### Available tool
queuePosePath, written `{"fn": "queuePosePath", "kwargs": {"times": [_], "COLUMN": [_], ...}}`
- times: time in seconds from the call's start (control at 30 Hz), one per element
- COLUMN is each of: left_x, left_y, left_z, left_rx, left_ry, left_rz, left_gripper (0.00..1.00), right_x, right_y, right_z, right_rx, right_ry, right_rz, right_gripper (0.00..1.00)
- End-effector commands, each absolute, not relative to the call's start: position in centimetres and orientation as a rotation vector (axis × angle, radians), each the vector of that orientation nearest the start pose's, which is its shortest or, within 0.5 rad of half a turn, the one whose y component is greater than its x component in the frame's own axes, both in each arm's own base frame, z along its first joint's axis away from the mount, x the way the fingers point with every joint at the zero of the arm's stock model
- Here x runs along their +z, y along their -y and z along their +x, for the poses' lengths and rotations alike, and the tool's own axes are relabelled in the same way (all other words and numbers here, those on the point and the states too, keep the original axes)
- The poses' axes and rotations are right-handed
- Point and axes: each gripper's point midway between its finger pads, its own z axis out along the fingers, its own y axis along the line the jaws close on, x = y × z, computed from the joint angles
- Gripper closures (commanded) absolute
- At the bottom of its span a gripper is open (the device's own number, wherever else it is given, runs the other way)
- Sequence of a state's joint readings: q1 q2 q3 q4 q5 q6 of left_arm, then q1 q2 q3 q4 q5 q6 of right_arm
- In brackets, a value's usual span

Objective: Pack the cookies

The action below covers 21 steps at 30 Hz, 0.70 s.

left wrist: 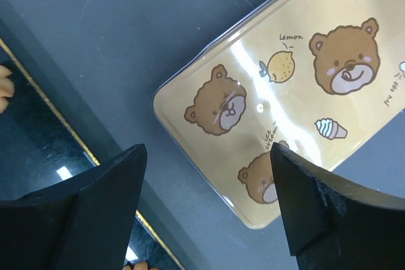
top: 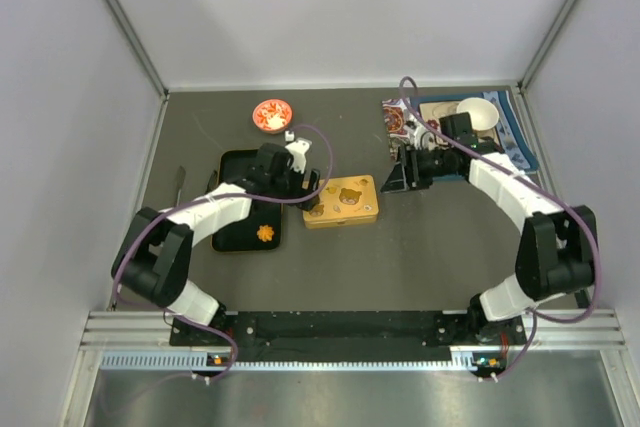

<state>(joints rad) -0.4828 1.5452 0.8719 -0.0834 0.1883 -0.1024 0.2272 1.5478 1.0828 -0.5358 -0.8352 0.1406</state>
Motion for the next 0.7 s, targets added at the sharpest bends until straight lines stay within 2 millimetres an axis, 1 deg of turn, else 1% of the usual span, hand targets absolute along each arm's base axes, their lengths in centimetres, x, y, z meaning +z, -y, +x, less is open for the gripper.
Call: {"fn": "queuePosePath", "kwargs": {"times": [0.0,0.03,0.07,0.1,0.13,0.17,0.2,0.23,0.27,0.3,0.33,0.37,0.4,0.43,0.47,0.5,0.53,0.57,0.6,0.63,0.67], "left_x": [12.7,13.8,14.5,15.3,16.4,17.0,17.8,18.5,19.4,20.0,20.6,21.3,21.8,22.8,23.3,24.2,24.5,25.0,25.9,26.2,26.6], "left_y": [21.3,21.2,21.3,21.2,21.0,20.8,20.7,20.2,19.8,19.5,18.5,18.0,17.6,16.6,16.0,15.2,14.4,13.8,12.9,12.1,11.6], "left_z": [34.2,34.2,34.2,34.4,34.3,34.3,34.6,34.6,35.0,35.1,35.3,35.5,35.6,35.8,36.0,36.0,36.2,36.3,36.2,36.3,36.3], "left_rx": [-0.495,-0.494,-0.494,-0.491,-0.486,-0.477,-0.466,-0.450,-0.441,-0.435,-0.425,-0.426,-0.433,-0.419,-0.408,-0.388,-0.359,-0.348,-0.332,-0.302,-0.285], "left_ry": [-2.161,-2.131,-2.112,-2.091,-2.065,-2.052,-2.034,-2.026,-2.012,-2.003,-2.001,-1.989,-1.981,-1.960,-1.949,-1.927,-1.919,-1.898,-1.870,-1.858,-1.847], "left_rz": [0.544,0.547,0.551,0.548,0.553,0.555,0.552,0.547,0.532,0.520,0.484,0.459,0.432,0.396,0.378,0.350,0.321,0.302,0.275,0.248,0.230], "left_gripper": [0.14,0.14,0.14,0.14,0.13,0.13,0.12,0.12,0.11,0.10,0.09,0.07,0.02,0.01,0.01,0.01,0.01,0.01,0.01,0.01,0.01], "right_x": [18.9,19.1,19.5,19.9,20.1,20.2,20.7,21.0,21.3,21.9,22.8,23.9,24.6,25.8,27.1,27.9,29.1,29.9,31.0,31.7,32.2], "right_y": [-19.0,-18.7,-18.3,-17.6,-17.1,-16.3,-15.8,-15.3,-14.3,-13.7,-13.1,-11.9,-11.1,-10.3,-8.6,-7.6,-6.7,-5.6,-5.3,-4.9,-4.8], "right_z": [30.6,30.8,31.1,31.5,31.9,32.4,32.5,32.7,33.4,33.7,33.9,34.7,35.1,35.1,36.0,36.2,36.0,36.0,36.0,35.6,35.4], "right_rx": [0.979,0.942,0.902,0.828,0.782,0.703,0.664,0.624,0.542,0.495,0.451,0.362,0.312,0.263,0.163,0.106,0.069,0.013,0.001,-0.024,-0.029], "right_ry": [-2.301,-2.296,-2.280,-2.266,-2.257,-2.253,-2.235,-2.227,-2.218,-2.203,-2.176,-2.144,-2.120,-2.077,-2.019,-1.986,-1.935,-1.902,-1.856,-1.826,-1.805], "right_rz": [-0.517,-0.511,-0.517,-0.508,-0.499,-0.488,-0.485,-0.475,-0.446,-0.426,-0.406,-0.359,-0.328,-0.291,-0.221,-0.176,-0.143,-0.102,-0.088,-0.107,-0.108], "right_gripper": [0.30,0.28,0.27,0.24,0.22,0.21,0.20,0.20,0.19,0.18,0.18,0.17,0.16,0.16,0.13,0.11,0.11,0.09,0.08,0.06,0.01]}}
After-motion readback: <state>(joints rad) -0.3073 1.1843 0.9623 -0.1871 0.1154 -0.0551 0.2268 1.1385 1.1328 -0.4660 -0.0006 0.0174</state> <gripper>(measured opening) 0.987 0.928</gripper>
